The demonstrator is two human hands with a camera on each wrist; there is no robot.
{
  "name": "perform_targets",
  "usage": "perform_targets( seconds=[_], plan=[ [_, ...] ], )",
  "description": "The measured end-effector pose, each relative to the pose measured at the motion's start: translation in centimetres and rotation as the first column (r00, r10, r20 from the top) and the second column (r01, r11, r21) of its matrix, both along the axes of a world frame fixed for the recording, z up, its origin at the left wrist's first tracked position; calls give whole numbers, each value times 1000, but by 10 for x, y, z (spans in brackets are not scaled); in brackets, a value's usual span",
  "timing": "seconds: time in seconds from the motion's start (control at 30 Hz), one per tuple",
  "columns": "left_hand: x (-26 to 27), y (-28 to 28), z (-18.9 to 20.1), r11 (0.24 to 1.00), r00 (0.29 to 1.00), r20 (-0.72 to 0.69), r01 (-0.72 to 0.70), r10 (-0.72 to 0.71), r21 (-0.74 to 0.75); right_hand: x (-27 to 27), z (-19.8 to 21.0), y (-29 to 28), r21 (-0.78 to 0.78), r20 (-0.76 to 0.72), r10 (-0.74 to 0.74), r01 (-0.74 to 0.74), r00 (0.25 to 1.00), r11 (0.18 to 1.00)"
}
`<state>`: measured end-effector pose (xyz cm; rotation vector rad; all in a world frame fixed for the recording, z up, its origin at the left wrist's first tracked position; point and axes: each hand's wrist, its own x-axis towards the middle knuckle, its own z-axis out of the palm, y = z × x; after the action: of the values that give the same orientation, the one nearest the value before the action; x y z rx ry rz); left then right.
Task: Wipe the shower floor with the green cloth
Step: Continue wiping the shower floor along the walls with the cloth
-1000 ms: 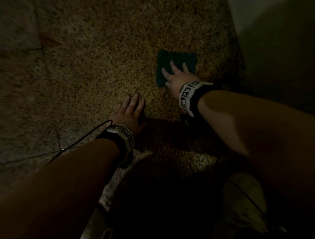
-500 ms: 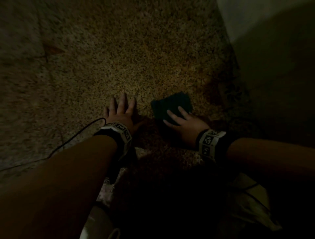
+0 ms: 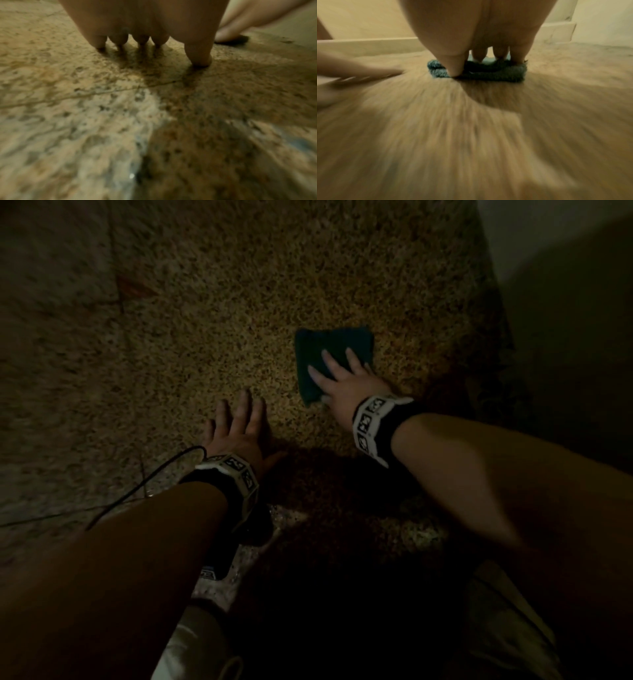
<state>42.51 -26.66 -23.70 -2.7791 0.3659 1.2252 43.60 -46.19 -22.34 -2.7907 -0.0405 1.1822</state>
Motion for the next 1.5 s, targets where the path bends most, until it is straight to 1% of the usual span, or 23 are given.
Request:
perform_targets(
  seconds=[0.1, 0.2, 0.23, 0.3, 0.37, 0.4, 0.43, 0.47, 0.53, 0.6, 0.73, 0.87, 1.03, 1.13, 1.27, 1.4, 1.5],
  plan=[
    [-2, -1, 0, 1000, 1000, 3, 6, -6, 13, 13, 4, 4, -8, -28, 11, -12, 1000, 1000],
    [-1, -2, 1, 999, 998, 24, 50, -50, 19, 9, 10, -4, 24, -29, 50, -49, 998, 999],
    [1, -3, 2, 998, 997, 35, 67, -68, 14, 6, 13, -10, 56, 1, 68, -68, 998, 996],
    [7, -10, 5, 995, 994, 49, 97, -97, -3, 1, 15, -29, 100, 119, 60, -72, 991, 992],
    [18, -25, 9, 991, 989, 77, 130, -128, -20, -6, 11, -56, 29, 251, -22, 15, 968, 999],
    [24, -35, 11, 988, 985, 97, 147, -142, -37, -9, 8, -69, -29, 270, -72, 83, 960, 996],
    [30, -46, 14, 984, 980, 116, 167, -159, -62, -13, 4, -79, -81, 234, -127, 149, 964, 985],
    [35, -57, 16, 977, 975, 129, 191, -179, -89, -16, 1, -85, -117, 158, -180, 200, 971, 973],
    [42, -82, 17, 959, 960, 140, 258, -241, -119, -22, -6, -89, -125, 12, -264, 263, 965, 957],
    [48, -103, 14, 940, 942, 134, 323, -308, -106, -24, -8, -88, -93, -15, -302, 299, 953, 950],
    [59, -125, 4, 924, 923, 56, 382, -381, -27, -23, -7, -87, -98, -39, -304, 299, 952, 949],
    [63, -122, 6, 902, 902, 32, 432, -432, 0, -23, -11, -86, -99, -27, -294, 290, 955, 952],
    [54, -121, 20, 915, 915, -30, 403, -403, -6, -25, -9, -81, -82, -14, -350, 347, 937, 934],
    [36, -105, 25, 906, 906, -34, 422, -423, -27, -26, -11, -73, -63, 15, -377, 377, 926, 924],
    [4, -74, 17, 915, 913, -73, 396, -401, -77, -32, -15, -62, -62, 36, -396, 397, 918, 916],
    [-33, -48, 17, 917, 913, -87, 393, -397, -61, -34, -17, -53, -97, 25, -392, 393, 920, 915],
    [-33, -44, 13, 911, 910, -54, 408, -411, -49, -29, -18, -47, -133, 17, -421, 419, 907, 898]
  ],
)
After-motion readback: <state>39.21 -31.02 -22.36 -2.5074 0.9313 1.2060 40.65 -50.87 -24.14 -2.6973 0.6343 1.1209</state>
